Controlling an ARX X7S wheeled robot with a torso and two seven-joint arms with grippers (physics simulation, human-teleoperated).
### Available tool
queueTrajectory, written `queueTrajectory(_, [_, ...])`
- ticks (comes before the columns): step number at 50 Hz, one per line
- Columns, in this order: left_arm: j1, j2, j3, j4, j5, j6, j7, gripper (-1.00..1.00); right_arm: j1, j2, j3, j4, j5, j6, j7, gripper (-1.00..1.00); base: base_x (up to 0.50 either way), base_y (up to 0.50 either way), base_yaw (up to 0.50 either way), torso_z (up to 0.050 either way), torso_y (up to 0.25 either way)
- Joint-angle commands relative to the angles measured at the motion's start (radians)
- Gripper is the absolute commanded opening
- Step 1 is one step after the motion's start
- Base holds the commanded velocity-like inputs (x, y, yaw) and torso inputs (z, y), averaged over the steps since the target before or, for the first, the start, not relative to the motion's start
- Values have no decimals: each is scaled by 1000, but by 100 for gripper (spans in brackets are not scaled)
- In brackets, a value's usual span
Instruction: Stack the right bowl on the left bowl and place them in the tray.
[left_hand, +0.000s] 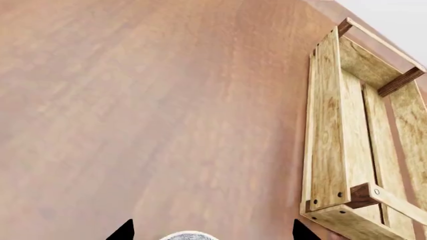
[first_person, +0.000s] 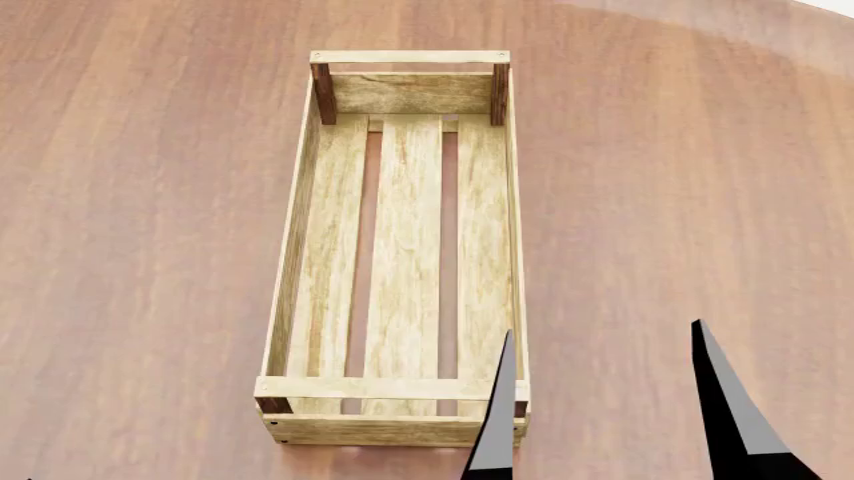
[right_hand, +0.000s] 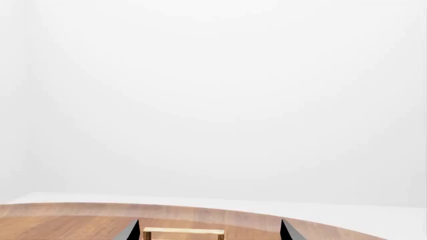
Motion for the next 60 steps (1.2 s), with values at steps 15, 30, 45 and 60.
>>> queueTrajectory(15, [39,26,3,-57,8,4,22,100,-4,-12,17,8,-19,-10,-13,100,0,0,0,0,0])
queueTrajectory(30, [55,21,-2,-65,96,50,22,100,-5,-9,13,23,-22,-20,-9,100,0,0,0,0,0])
queueTrajectory(45, [70,46,27,-172,141,76,68,100,-8,-5,12,24,-22,-21,-3,100,0,0,0,0,0])
queueTrajectory(60, [68,49,22,-171,86,48,46,100,-6,-2,8,31,-21,-22,0,100,0,0,0,0,0])
